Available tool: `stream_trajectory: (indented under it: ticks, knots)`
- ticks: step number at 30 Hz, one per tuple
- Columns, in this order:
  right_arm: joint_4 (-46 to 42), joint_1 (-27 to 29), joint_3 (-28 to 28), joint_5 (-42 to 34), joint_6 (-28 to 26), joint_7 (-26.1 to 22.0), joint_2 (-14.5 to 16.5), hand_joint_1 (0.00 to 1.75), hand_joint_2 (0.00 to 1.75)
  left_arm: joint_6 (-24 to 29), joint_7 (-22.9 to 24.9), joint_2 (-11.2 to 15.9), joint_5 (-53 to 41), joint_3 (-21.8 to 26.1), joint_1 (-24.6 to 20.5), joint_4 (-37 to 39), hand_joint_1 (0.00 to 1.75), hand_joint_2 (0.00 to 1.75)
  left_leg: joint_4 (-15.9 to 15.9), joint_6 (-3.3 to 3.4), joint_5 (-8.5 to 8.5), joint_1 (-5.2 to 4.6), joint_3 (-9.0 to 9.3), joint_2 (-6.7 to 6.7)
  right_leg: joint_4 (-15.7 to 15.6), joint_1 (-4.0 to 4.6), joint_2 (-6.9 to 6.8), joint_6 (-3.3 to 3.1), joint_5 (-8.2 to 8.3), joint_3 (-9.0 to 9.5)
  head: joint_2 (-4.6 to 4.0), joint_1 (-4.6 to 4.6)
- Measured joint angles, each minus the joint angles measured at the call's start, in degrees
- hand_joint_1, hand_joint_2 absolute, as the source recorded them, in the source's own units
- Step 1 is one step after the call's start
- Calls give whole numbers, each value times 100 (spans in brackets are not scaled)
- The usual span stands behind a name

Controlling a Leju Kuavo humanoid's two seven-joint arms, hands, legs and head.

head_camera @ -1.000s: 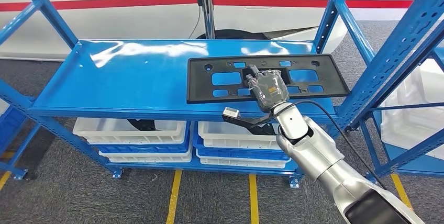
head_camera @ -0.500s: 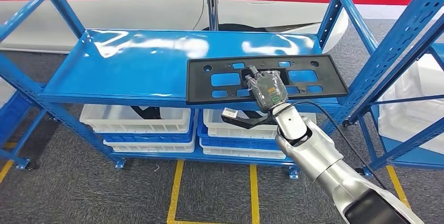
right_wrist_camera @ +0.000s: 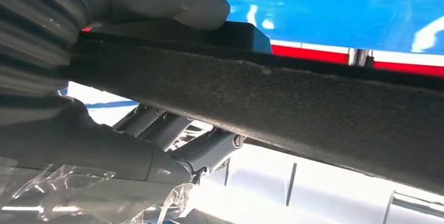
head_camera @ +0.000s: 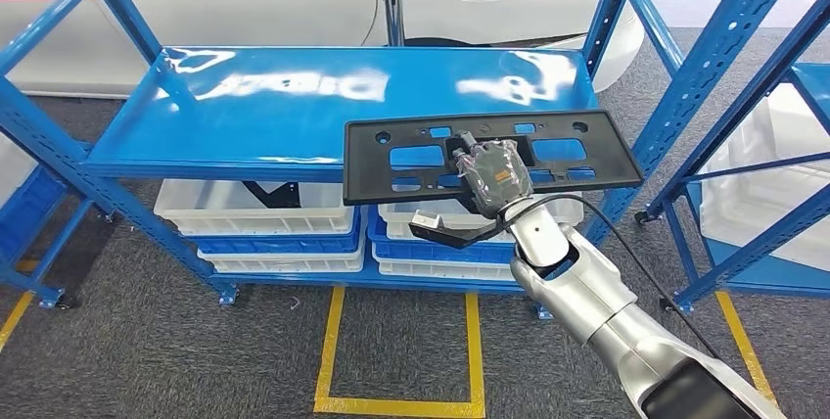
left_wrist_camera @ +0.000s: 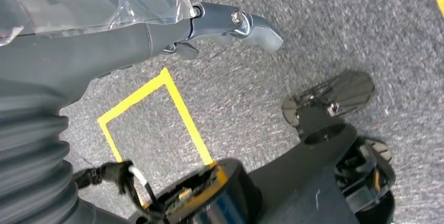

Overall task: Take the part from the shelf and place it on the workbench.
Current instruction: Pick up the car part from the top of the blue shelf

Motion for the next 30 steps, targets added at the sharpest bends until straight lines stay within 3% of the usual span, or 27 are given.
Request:
stream_trajectory:
  ticks: [2, 4, 5, 6, 7, 9, 11, 12, 14, 15, 16, 19, 20, 21, 22, 24, 26, 27, 28, 30]
  knots:
    - [0, -5, 2, -40, 21, 14, 5, 175, 175, -4, 7, -1, -8, 0, 2, 0, 0, 175, 627, -56, -491, 33, -249, -2, -7, -13, -17, -65, 91, -98, 0, -1]
    - [0, -1, 5, -74, 36, 23, 7, 175, 175, -10, 9, -1, -20, 0, 2, 0, 0, 175, 1555, -102, -992, 61, -548, -1, 8, -1, -19, -85, 180, -230, 0, 0]
    - [0, 4, 7, -91, 41, 29, 7, 175, 175, -12, 14, -1, -30, 0, 2, 0, 0, 175, 1854, -116, -1090, 68, -610, -1, 15, 2, -19, -83, 228, -296, 0, 1]
    - [0, 11, 8, -108, 47, 36, 6, 175, 175, -15, 19, -1, -42, 0, 0, 0, 0, 175, 1930, -124, -1057, 73, -561, -1, 22, 1, -17, -75, 278, -363, 0, 1]
    - [0, 16, 8, -125, 54, 48, 5, 175, 175, -19, 24, -1, -55, 0, -2, 0, 0, 175, 1748, -123, -915, 76, -391, -1, 25, -3, -15, -61, 328, -424, 0, 1]
    - [-7, 20, 8, -151, 67, 74, -1, 175, 175, -27, 32, -1, -78, 0, -16, 0, 0, 175, 872, -106, -621, 74, 210, -5, 28, -12, -7, -12, 427, -524, 0, 1]
    - [-25, 18, 8, -168, 81, 94, -15, 175, 175, -34, 43, -1, -91, 0, -28, 0, 0, 175, 73, -50, -555, 42, 689, -22, 11, -16, -6, 55, 532, -580, 0, 2]
    - [-37, 19, 8, -169, 94, 100, -23, 175, 175, -39, 54, 0, -97, 0, -29, 0, 0, 175, -102, -19, -567, 19, 771, -31, -5, -18, -6, 88, 589, -599, 0, 2]
    - [-48, 36, 8, -166, 123, 114, -49, 175, 175, -47, 81, -1, -104, 0, -17, 0, 0, 175, -143, 73, -488, 6, 711, -28, -50, -34, 5, 153, 681, -639, 0, 1]
    - [-57, 49, 8, -162, 137, 124, -67, 175, 175, -51, 92, -1, -108, 0, -12, 0, 0, 175, -156, 124, -427, 8, 658, -22, 7, -37, 12, 179, 600, -694, 0, 2]
    - [-66, 63, 8, -156, 146, 136, -90, 175, 175, -54, 100, 1, -111, 0, -8, 0, 0, 175, -165, 186, -354, 16, 594, -13, 188, -39, 18, 201, 399, -782, 0, 2]
    - [-86, 109, 8, -127, 152, 165, -149, 175, 175, -58, 105, 11, -129, -1, 1, 0, 0, 175, -160, 291, -161, 2, 372, 2, 1451, -31, 18, 243, -502, -1170, 0, 3]
    - [-88, 131, 8, -121, 151, 170, -164, 175, 175, -60, 107, 12, -140, -2, 4, 0, 0, 175, -155, 298, -107, -7, 304, 6, 1820, -28, 18, 250, -629, -1234, 0, 3]
    - [-91, 158, 8, -118, 150, 173, -179, 175, 175, -63, 109, 12, -155, -2, 5, 0, 0, 175, -149, 297, -54, -13, 235, 9, 1996, -26, 18, 250, -618, -1199, 0, 4]
    - [-95, 182, 8, -118, 150, 171, -190, 175, 175, -65, 111, 13, -170, -2, 5, 0, 0, 175, -143, 291, -1, -16, 169, 10, 1938, -25, 18, 238, -501, -1052, 0, 4]
    - [-113, 206, 8, -120, 155, 161, -199, 175, 175, -68, 114, 14, -193, -2, 2, 0, 0, 175, -135, 262, 106, -20, 59, 9, 1221, -15, 18, 183, -240, -443, 0, 4]
    - [-146, 204, 5, -125, 161, 151, -192, 175, 175, -68, 116, 16, -198, -2, -5, 0, 0, 175, -139, 208, 205, -33, -7, 9, 331, 22, 15, 118, -228, 170, 0, 3]
    - [-162, 202, 4, -128, 163, 148, -187, 175, 175, -68, 118, 19, -198, -2, -10, 0, 0, 175, -145, 174, 257, -33, -31, 11, 87, 45, 13, 91, -264, 315, 0, 2]
    - [-172, 204, 3, -131, 165, 145, -184, 175, 175, -69, 118, 22, -198, -2, -13, 0, 0, 175, -155, 136, 314, -33, -54, 11, -22, 64, 10, 65, -267, 344, 0, 2]
    - [-177, 212, 3, -141, 168, 142, -189, 175, 175, -68, 119, 35, -198, -2, -7, 0, 0, 175, -109, 66, 289, -16, -142, 10, -18, 47, -13, -2, -167, 241, -1, 2]
